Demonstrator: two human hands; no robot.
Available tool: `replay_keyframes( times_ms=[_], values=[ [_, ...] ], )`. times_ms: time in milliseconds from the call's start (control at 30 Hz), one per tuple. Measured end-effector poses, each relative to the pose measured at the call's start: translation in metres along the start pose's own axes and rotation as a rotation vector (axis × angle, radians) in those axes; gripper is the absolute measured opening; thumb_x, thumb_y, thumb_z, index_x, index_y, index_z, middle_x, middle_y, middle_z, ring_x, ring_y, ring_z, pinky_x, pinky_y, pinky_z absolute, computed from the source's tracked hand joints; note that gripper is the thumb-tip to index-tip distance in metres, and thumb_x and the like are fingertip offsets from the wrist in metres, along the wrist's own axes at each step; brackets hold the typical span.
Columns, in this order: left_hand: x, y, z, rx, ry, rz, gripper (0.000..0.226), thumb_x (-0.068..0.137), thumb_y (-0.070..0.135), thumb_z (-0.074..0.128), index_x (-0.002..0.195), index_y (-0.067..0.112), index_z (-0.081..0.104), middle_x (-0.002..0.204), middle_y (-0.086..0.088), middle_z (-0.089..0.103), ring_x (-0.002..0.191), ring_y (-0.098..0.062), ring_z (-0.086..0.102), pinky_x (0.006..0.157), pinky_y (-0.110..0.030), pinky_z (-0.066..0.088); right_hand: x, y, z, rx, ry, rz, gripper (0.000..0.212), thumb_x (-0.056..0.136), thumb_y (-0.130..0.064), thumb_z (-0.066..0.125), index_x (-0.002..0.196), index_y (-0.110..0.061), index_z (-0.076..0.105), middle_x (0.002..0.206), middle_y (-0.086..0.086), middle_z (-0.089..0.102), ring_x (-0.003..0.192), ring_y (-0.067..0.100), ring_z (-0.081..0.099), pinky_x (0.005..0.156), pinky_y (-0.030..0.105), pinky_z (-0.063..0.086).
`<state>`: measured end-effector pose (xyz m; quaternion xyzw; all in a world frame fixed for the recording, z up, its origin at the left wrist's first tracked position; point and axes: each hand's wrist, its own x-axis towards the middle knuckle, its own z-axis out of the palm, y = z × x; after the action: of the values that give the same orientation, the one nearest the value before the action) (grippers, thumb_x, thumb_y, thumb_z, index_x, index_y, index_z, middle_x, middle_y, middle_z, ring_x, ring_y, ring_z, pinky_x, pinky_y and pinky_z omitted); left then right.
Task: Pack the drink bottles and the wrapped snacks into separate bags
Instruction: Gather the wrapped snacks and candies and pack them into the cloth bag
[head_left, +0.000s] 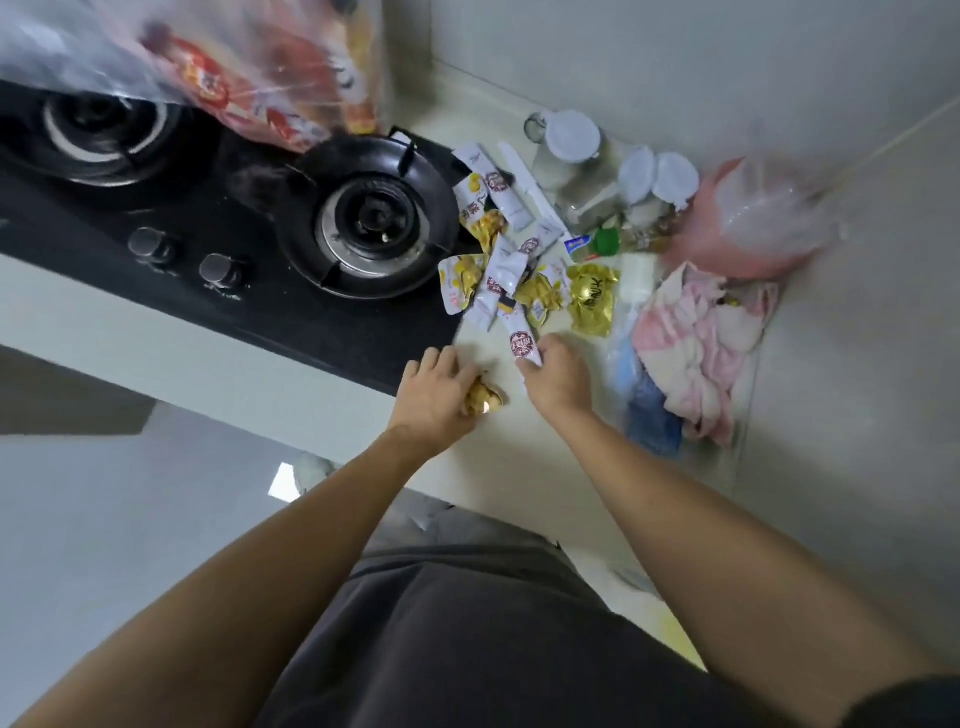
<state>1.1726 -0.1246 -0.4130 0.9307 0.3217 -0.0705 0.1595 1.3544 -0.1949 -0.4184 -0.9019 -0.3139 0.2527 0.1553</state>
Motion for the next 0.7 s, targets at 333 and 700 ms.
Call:
replay_keyframes(
  times_ms=[333, 700],
  values=[
    [-0.063, -0.058, -0.032, -0.091, 0.133, -0.183, 0.053, 0.08, 0.044, 0.073, 0.125, 0.025, 0.053, 0.114, -0.002, 0.044, 0.1, -0.024, 0.044, 0.082, -0.038, 0.041, -0.072, -0.034, 0.027, 0.388, -0.057, 0.141, 0.027, 0.088, -0.016, 0.077, 0.07, -0.012, 0.057, 0.069, 0.003, 0.063, 0.062, 0.019, 0.057, 0.054, 0.027, 0.041],
    [-0.21, -0.234, -0.073, -0.171, 0.277, -0.282, 0.054, 0.079, 0.046, 0.072, 0.125, 0.028, 0.051, 0.111, 0.001, 0.044, 0.099, -0.022, 0.045, 0.082, -0.038, 0.042, -0.19, -0.209, 0.131, 0.541, -0.017, -0.019, 0.011, 0.089, -0.012, 0.076, 0.086, -0.008, 0.066, 0.083, 0.012, 0.072, 0.072, 0.019, 0.064, 0.064, 0.028, 0.049]
  ],
)
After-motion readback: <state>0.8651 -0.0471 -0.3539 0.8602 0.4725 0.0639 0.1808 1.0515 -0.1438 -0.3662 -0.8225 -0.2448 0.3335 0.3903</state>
